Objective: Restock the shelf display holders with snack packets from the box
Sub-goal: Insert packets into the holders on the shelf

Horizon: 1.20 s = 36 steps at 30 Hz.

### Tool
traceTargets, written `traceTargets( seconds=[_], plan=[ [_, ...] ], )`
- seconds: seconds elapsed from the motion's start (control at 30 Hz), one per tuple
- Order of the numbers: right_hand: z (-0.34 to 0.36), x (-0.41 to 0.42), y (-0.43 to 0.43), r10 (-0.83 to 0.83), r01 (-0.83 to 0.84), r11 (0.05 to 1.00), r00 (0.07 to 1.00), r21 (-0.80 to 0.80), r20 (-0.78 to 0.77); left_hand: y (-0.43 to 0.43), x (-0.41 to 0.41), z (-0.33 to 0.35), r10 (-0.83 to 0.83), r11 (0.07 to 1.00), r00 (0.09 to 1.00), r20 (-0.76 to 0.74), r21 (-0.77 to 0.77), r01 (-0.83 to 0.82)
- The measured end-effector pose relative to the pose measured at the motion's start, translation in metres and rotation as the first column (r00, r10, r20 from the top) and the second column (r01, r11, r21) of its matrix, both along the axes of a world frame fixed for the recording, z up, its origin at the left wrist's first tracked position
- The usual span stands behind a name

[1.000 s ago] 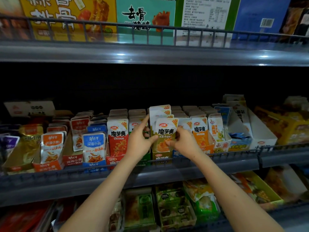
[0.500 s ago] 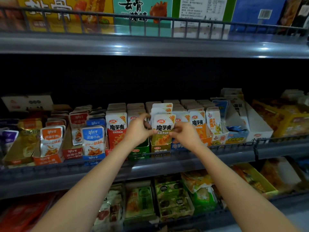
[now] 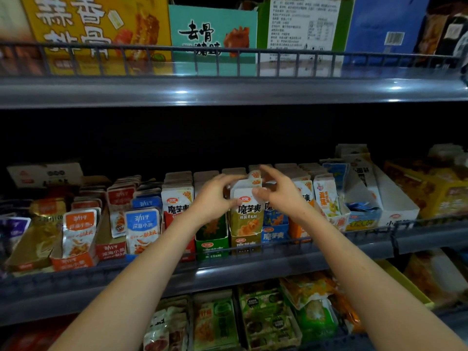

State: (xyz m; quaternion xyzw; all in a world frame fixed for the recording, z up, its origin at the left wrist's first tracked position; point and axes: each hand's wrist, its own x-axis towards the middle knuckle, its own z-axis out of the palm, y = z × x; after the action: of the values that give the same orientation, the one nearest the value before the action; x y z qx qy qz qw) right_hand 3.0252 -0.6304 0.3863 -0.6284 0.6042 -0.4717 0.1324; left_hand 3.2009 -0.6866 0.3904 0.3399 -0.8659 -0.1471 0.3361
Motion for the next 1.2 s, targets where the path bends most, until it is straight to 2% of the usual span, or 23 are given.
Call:
traceTargets(
  seconds=[0.07, 0.13, 0.3, 0.37, 0.53, 0.6, 0.67, 0.77, 0.83, 0.87, 0.97, 1.03, 1.13, 1.2],
  plan=[
    [0.004, 0.001, -0.001, 0.021, -0.019, 1.0, 0.995, -0.015, 0.096, -0.003, -0.001, 0.0, -0.013, 0.998, 0.998, -0.069, 0.06, 0.017],
    [0.008, 0.002, -0.003, 0.004, 0.0, 0.999, 0.993, -0.036, 0.116, -0.005, -0.003, 0.003, -0.007, 0.994, 0.988, -0.155, 0.109, 0.024],
    [0.018, 0.002, -0.005, -0.02, 0.014, 0.999, 0.989, 0.039, 0.147, -0.001, 0.002, 0.005, -0.004, 0.997, 0.977, -0.211, 0.075, 0.021],
    [0.02, 0.002, -0.007, -0.028, 0.022, 0.997, 0.996, 0.074, 0.082, 0.001, 0.005, 0.002, -0.011, 0.999, 0.978, -0.208, 0.04, 0.02],
    [0.025, 0.009, -0.015, -0.065, 0.101, 0.97, 0.984, 0.222, -0.165, 0.006, 0.007, -0.013, 0.028, 0.999, 0.997, -0.077, -0.036, -0.03],
    [0.028, 0.008, -0.013, -0.02, 0.089, 0.958, 0.97, 0.274, -0.243, 0.008, 0.008, -0.016, 0.032, 0.998, 0.999, -0.016, -0.057, -0.033],
    [0.03, 0.005, -0.006, 0.017, 0.05, 0.956, 0.974, 0.289, -0.225, 0.006, 0.007, -0.016, 0.036, 0.998, 0.999, 0.02, -0.042, -0.035],
    [0.026, 0.0, 0.004, 0.029, -0.011, 0.983, 0.995, 0.181, -0.097, 0.002, 0.006, -0.015, 0.057, 0.998, 0.996, -0.067, 0.021, -0.056],
    [0.023, -0.005, 0.009, 0.015, -0.008, 0.998, 0.994, 0.062, -0.107, 0.003, 0.006, -0.016, 0.076, 0.997, 0.989, -0.128, 0.005, -0.076],
    [0.02, -0.007, 0.01, 0.005, -0.001, 1.0, 0.989, 0.026, -0.151, 0.005, 0.006, -0.018, 0.078, 0.995, 0.99, -0.117, -0.054, -0.085],
    [0.011, -0.007, 0.014, -0.049, 0.053, 0.999, 0.907, -0.004, -0.419, 0.009, 0.004, -0.024, 0.104, 0.957, 0.994, 0.04, -0.275, -0.089],
    [0.005, -0.006, 0.013, -0.092, 0.094, 0.995, 0.838, -0.024, -0.538, 0.01, 0.004, -0.024, 0.151, 0.95, 0.976, 0.157, -0.296, -0.1],
    [0.001, -0.004, 0.02, -0.127, 0.105, 0.992, 0.836, -0.07, -0.533, 0.013, 0.007, -0.019, 0.196, 0.936, 0.945, 0.263, -0.337, -0.1],
    [-0.004, -0.004, 0.034, -0.183, 0.13, 0.981, 0.875, -0.147, -0.449, 0.023, 0.014, -0.017, 0.158, 0.953, 0.967, 0.202, -0.288, -0.096]
  ],
)
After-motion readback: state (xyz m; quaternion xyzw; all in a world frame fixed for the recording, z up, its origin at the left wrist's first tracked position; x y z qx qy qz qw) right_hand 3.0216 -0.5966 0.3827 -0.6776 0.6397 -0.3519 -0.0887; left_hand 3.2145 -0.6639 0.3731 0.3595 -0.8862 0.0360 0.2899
